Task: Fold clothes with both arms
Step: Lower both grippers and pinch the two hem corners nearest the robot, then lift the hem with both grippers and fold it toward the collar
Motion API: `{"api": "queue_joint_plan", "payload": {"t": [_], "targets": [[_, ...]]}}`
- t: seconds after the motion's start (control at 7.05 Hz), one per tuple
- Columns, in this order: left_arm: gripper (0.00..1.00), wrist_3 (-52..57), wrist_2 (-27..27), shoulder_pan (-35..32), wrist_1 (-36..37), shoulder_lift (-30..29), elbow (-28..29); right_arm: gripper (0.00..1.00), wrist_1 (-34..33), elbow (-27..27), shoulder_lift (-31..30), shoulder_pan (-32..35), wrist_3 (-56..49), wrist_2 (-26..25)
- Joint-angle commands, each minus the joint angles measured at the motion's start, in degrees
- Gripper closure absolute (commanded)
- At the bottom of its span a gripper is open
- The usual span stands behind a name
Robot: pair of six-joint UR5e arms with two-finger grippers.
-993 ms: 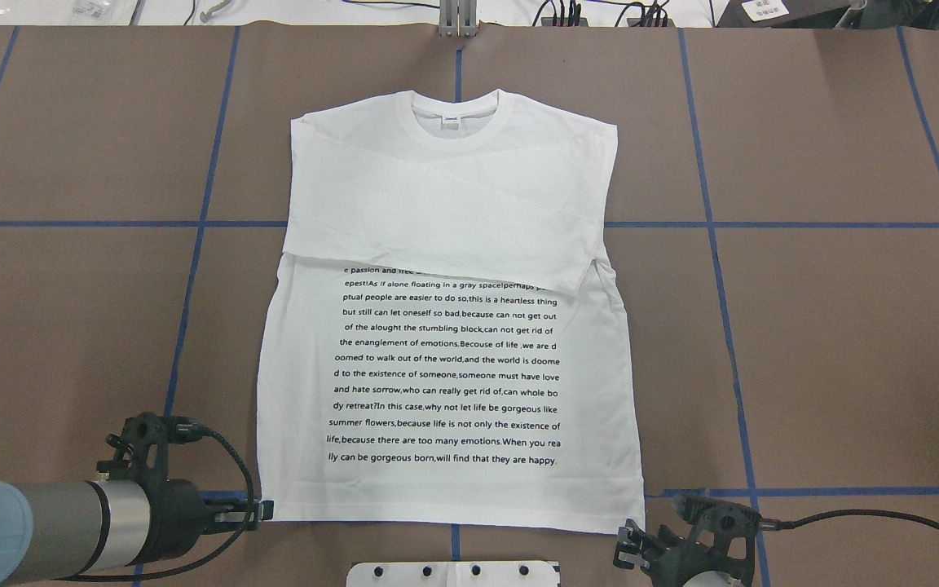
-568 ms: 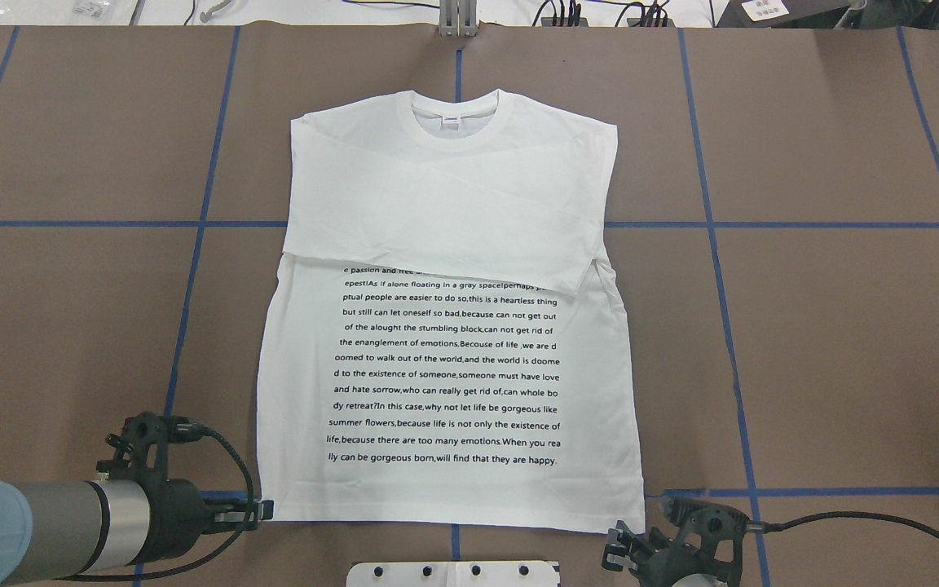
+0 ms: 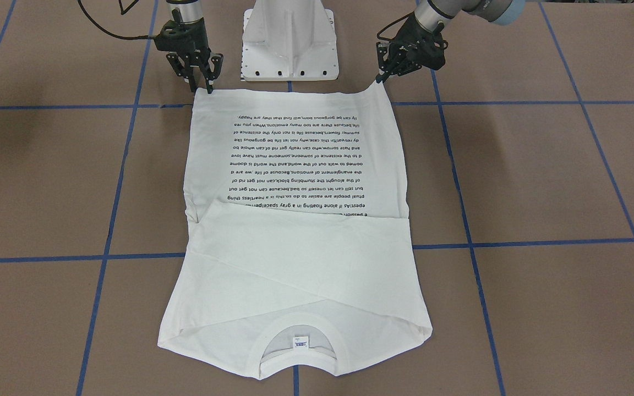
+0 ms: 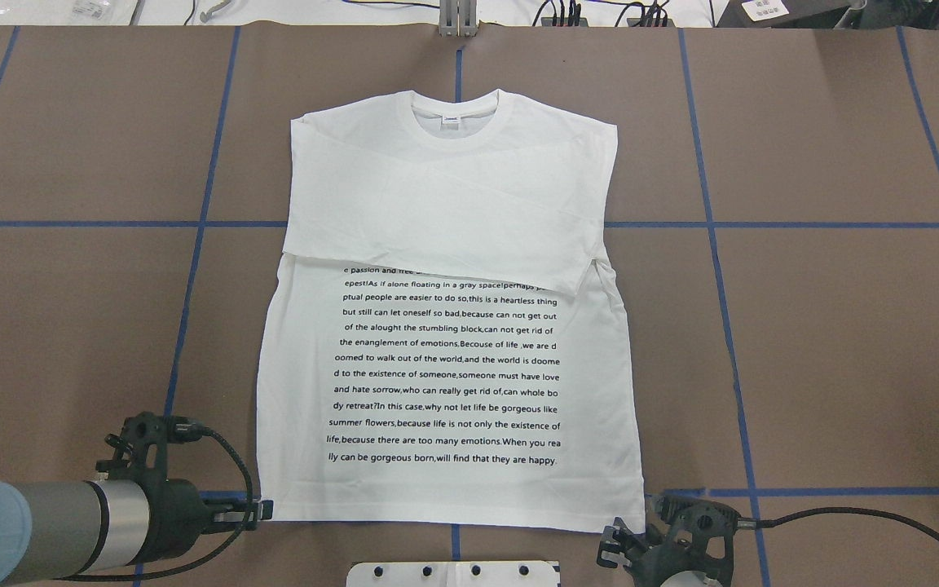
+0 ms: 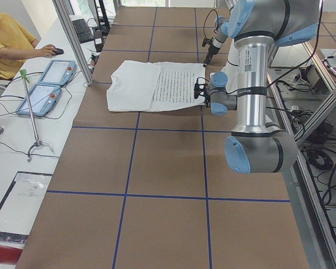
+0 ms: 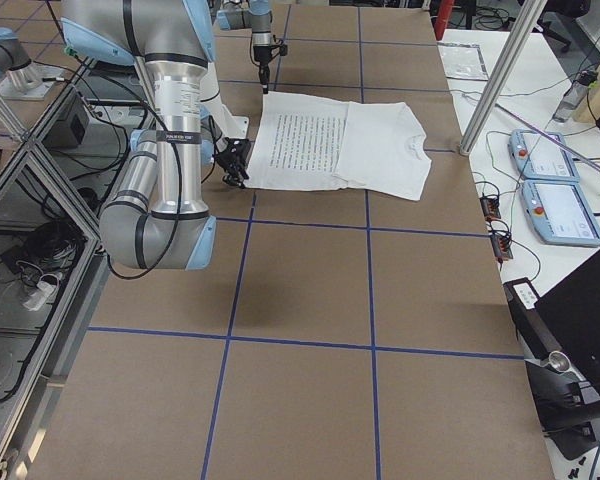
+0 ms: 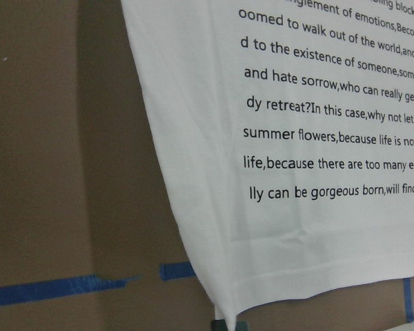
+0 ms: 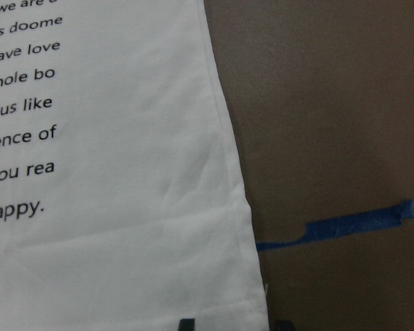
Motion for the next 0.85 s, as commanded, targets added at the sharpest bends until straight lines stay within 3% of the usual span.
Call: {"api": "queue_joint_plan", "payload": {"t": [0.0, 0.28, 0.43, 0.57, 0.71], "targets": [[1.00, 0.06, 0.00, 0.04, -0.03, -0.09, -0.09, 1.00, 0.02, 0.06, 0.22, 0.54, -0.73, 0.06], [1.00, 0.06, 0.00, -0.04, 0.06, -0.09, -0.61, 1.00, -0.07, 0.84, 0.14, 2.28, -1.34, 0.66], [1.00, 0.14, -0.78, -0.39, 0.49, 0.52, -3.40, 1.00, -0.59, 4.07, -0.56, 3.43, -4.66, 1.02], [1.00, 0.15, -3.05, -0.48, 3.46, 3.31, -9.17, 1.00, -7.30, 12.19, -2.48, 3.35, -5.30, 2.59], [1.00, 0.15, -5.86, -0.57, 9.32, 5.69, -18.63, 1.00, -18.85, 23.32, -1.98, 3.26, -5.22, 6.95]]}}
